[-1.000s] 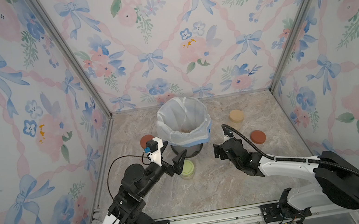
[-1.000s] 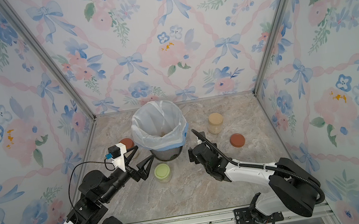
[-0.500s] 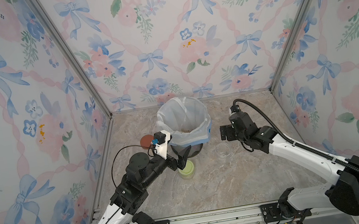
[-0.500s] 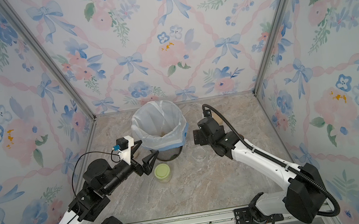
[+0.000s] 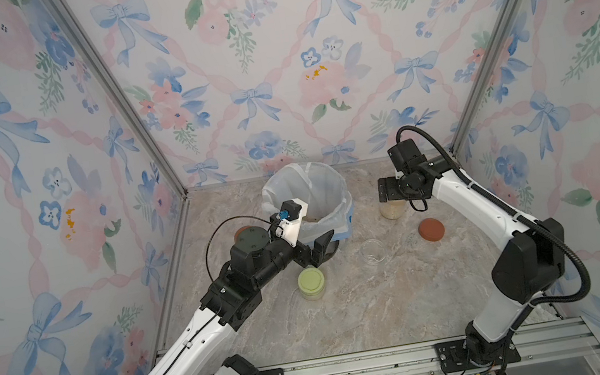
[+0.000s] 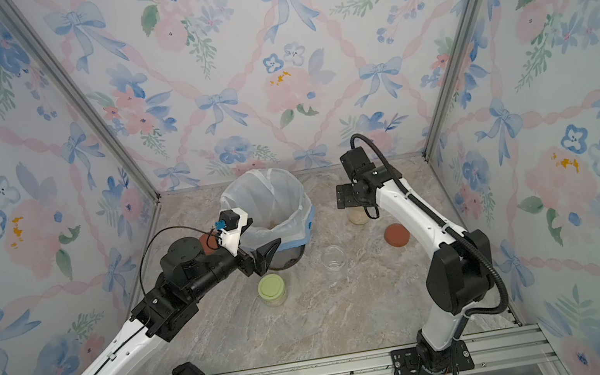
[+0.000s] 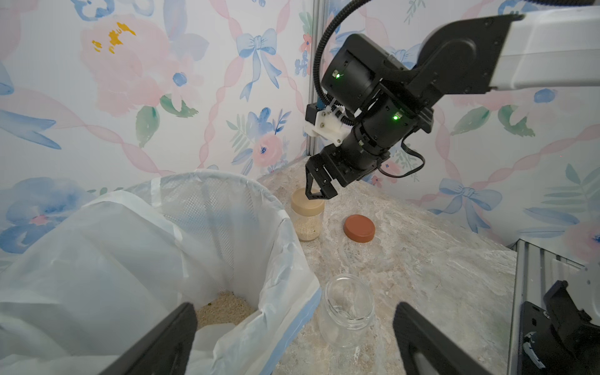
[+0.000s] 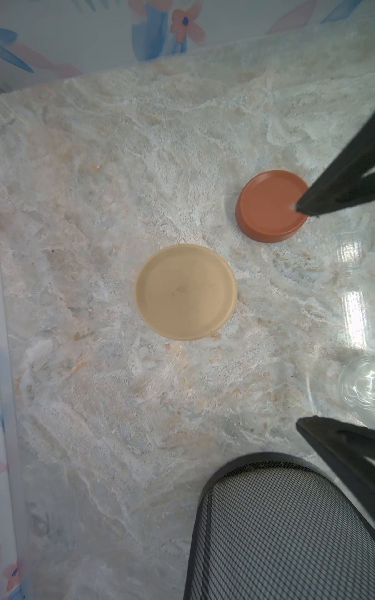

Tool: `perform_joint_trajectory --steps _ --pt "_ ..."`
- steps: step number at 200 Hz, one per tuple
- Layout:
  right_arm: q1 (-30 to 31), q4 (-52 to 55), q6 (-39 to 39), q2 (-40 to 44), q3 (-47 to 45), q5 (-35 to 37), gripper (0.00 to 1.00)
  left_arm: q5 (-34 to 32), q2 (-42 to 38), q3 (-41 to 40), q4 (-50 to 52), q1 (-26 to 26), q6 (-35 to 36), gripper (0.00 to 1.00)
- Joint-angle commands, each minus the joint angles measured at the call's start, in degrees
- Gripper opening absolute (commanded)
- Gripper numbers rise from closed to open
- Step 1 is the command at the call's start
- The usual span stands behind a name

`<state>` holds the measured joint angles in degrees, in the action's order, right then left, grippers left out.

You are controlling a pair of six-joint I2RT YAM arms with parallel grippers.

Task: Empty moldy rice from jars
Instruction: Pick up the jar from the center of the board.

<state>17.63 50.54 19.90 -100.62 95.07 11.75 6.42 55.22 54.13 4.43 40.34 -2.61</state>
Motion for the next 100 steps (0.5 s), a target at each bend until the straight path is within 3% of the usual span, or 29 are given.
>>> perform_joint_trajectory --steps 1,100 --pt "-1.8 7.0 -1.2 -4.1 4.4 -2.5 0.98 -0.7 1.8 2.4 0.1 0.8 2.0 0.98" --pt "-4.6 6.4 -1.1 -17.3 13.9 -3.3 0.98 -3.3 5.1 3.0 -1.7 1.9 0.7 0.98"
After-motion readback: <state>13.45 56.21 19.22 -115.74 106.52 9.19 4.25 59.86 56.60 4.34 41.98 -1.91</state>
